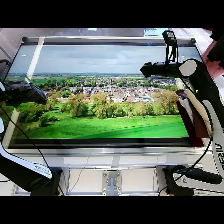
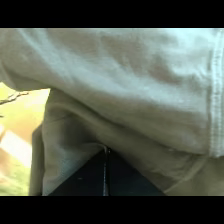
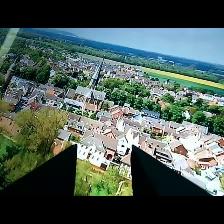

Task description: Fold the shirts.

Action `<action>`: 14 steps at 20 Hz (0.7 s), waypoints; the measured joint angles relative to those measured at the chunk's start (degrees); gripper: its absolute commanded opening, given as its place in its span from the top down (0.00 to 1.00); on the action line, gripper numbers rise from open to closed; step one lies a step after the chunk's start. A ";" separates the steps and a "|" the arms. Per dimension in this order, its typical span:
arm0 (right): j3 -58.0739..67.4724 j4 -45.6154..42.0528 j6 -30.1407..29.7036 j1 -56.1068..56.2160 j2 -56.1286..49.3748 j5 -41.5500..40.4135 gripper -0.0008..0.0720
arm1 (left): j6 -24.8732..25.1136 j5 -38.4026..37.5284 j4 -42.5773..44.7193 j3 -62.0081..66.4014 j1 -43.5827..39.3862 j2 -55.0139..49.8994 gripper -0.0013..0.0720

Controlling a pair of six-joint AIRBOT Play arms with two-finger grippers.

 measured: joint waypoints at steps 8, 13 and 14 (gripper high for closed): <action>0.00 -6.97 0.13 0.00 -0.07 -1.70 0.47 | 14.84 -14.32 -32.09 8.46 -7.72 0.00 0.97; 0.00 -17.44 5.64 -0.98 -0.31 -3.39 0.47 | 17.99 -22.25 -39.36 11.10 -25.73 0.00 0.97; 0.00 -19.12 6.60 -1.68 -0.48 -3.61 0.47 | 18.25 -23.17 -39.87 11.28 -30.29 0.00 0.97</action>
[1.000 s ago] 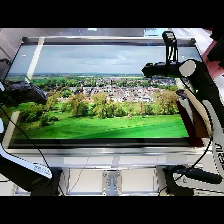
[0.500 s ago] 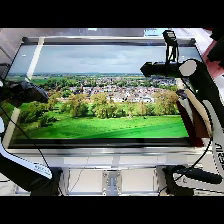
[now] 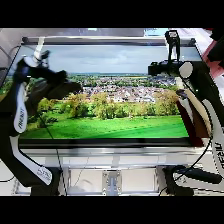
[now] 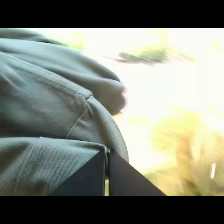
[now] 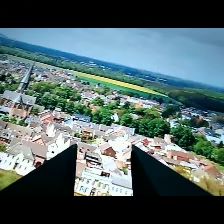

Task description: Fold the shirts.

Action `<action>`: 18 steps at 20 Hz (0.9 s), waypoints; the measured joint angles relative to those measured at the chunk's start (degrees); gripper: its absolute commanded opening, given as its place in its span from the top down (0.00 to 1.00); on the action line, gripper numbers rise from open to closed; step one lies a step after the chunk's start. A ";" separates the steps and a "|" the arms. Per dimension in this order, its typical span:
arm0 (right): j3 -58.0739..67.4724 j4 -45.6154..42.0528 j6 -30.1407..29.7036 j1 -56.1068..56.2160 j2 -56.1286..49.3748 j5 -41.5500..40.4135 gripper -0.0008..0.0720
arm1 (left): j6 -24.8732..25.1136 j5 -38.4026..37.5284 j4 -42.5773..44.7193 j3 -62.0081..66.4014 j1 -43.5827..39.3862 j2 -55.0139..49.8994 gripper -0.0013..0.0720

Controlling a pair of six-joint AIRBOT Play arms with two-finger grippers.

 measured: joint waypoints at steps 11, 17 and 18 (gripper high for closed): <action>0.00 -4.28 2.75 -11.50 -0.33 1.64 0.46 | 0.83 7.76 -0.74 0.70 -38.69 -0.04 0.63; -0.44 -1.33 1.66 -13.77 -0.33 7.28 0.46 | -1.07 10.99 17.07 11.74 -38.49 0.39 0.03; -1.01 0.24 0.90 -13.88 -0.33 8.50 0.46 | -1.68 10.80 22.43 13.22 -37.33 0.50 0.11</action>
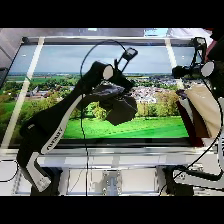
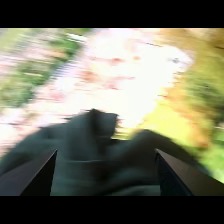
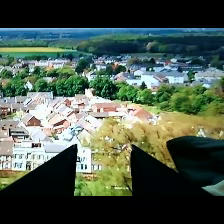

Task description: Fold the shirts.

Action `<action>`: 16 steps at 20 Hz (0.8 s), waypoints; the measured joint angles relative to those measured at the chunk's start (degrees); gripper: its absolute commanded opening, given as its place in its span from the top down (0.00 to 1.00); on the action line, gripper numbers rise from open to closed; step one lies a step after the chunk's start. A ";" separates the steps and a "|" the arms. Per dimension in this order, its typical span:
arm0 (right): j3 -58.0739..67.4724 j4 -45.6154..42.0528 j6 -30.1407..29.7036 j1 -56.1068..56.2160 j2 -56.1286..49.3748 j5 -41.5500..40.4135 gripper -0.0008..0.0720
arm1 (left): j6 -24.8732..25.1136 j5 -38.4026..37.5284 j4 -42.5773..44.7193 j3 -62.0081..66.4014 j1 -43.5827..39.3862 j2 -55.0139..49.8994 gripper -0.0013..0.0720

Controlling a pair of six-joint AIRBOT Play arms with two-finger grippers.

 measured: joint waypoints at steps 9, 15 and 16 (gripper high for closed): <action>-11.04 18.88 -8.57 0.26 0.00 7.30 0.46 | 17.14 -14.51 -6.56 -0.92 10.56 -2.51 0.16; -15.10 24.20 -10.36 4.48 0.00 5.66 0.45 | 20.92 -18.88 -13.84 -1.31 10.86 -8.50 0.16; -15.50 24.70 -10.56 5.46 0.00 4.87 0.45 | 21.14 -18.82 -14.19 -1.31 10.84 -9.09 0.16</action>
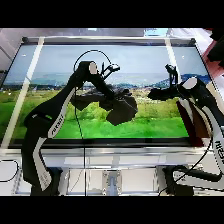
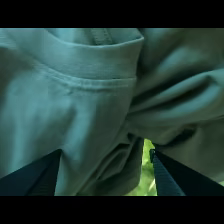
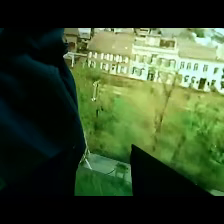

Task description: Fold the shirts.

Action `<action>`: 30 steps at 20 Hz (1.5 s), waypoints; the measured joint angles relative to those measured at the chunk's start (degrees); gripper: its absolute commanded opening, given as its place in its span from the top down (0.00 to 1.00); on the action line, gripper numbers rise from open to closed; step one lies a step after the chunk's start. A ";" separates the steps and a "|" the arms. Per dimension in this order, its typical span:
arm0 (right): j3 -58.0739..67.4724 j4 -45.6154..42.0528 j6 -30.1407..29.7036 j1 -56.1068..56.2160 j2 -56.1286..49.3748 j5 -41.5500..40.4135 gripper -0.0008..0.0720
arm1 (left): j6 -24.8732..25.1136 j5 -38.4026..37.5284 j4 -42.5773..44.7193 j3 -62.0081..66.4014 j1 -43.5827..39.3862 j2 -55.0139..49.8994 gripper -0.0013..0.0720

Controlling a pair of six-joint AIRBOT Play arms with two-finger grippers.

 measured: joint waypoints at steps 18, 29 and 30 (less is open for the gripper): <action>-10.91 3.15 -1.73 10.05 -0.35 -7.87 0.45 | -9.73 10.93 12.48 -0.04 -0.07 -2.97 0.97; -16.37 29.53 -14.27 10.21 -7.85 -20.72 0.94 | -10.12 9.84 13.35 0.00 -0.07 -3.02 0.97; -16.37 33.31 -17.64 10.19 -8.33 -20.87 0.94 | -10.12 9.64 13.51 0.22 -0.07 -3.02 0.97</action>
